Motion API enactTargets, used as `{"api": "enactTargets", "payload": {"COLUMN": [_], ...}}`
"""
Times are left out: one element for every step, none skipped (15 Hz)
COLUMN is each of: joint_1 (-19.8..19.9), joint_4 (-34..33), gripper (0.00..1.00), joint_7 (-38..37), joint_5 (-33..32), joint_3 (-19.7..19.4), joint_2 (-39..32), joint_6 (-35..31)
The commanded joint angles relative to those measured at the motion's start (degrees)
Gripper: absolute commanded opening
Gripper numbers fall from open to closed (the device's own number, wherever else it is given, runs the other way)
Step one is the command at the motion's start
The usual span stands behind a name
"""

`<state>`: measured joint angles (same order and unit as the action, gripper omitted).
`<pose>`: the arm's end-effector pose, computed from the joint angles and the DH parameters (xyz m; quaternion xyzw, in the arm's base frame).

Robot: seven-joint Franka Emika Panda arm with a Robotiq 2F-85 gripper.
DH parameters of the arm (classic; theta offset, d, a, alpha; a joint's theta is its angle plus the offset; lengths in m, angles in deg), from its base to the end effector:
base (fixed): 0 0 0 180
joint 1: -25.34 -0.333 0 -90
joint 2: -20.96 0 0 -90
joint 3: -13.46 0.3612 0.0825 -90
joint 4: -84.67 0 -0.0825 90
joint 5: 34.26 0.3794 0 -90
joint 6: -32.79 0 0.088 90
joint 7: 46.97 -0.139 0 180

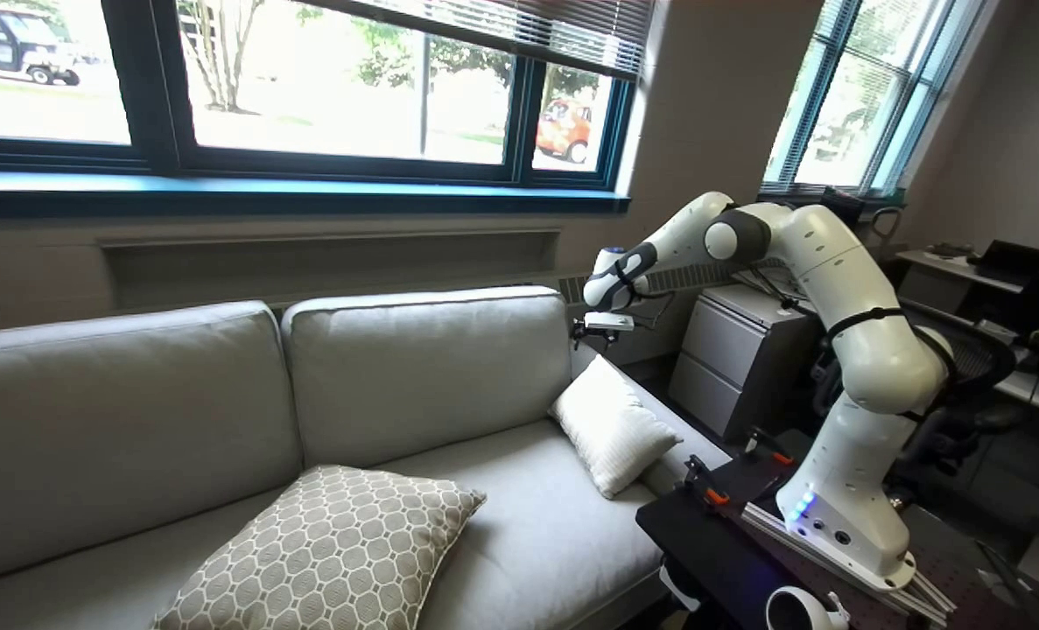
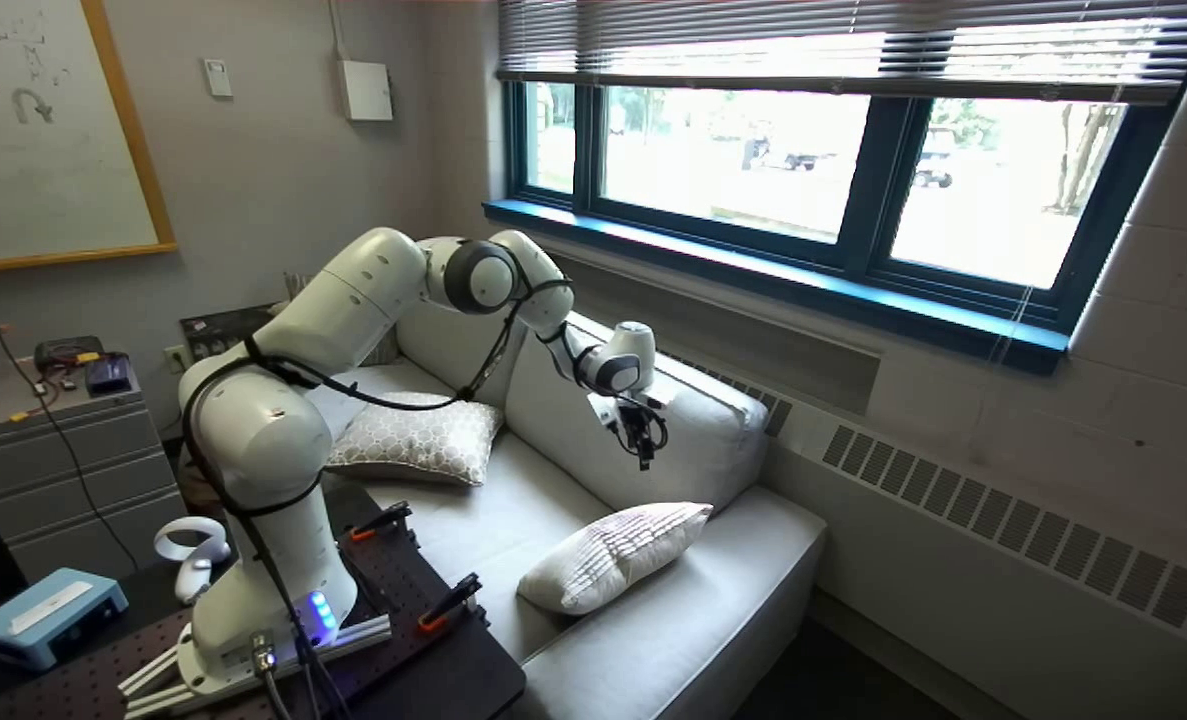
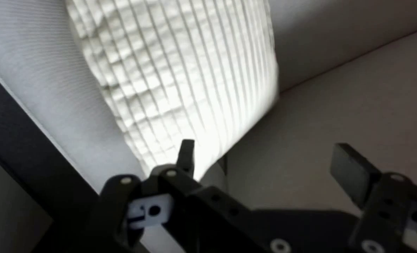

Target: Move the pillows from the middle of the couch and set them against the armrest

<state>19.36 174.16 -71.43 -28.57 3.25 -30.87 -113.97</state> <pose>0.7387 -0.0339 0.1245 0.9659 -0.2499 0.0612 0.0283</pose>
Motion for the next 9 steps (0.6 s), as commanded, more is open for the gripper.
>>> {"api": "enactTargets", "payload": {"joint_1": [0.2, 0.1, -0.1, 0.0, -0.1, -0.1, 0.0, 0.2, 0.4], "joint_4": [2.0, 1.1, -0.4, -1.5, -3.2, -5.1, -6.8, -9.7, -12.5], "gripper": [1.00, 1.00, 1.00, 1.00, 1.00, 1.00, 1.00, 1.00, 1.00], "joint_7": [6.3, 7.8, 9.2, 10.9, 12.7, 14.4, 16.5, 18.6, 20.6], "joint_5": [0.6, 0.9, 1.2, 1.5, 1.7, 2.0, 2.3, 2.8, 3.4], "joint_3": [7.2, 9.4, 11.5, 13.5, 15.6, 17.4, 19.3, 21.0, 22.6], "joint_2": [3.8, 3.6, 2.9, 2.4, 1.4, 0.1, -1.1, -3.2, -5.2], "joint_6": [-1.5, -1.3, -0.8, -0.4, 0.5, 1.5, 2.7, 4.4, 6.5]}}
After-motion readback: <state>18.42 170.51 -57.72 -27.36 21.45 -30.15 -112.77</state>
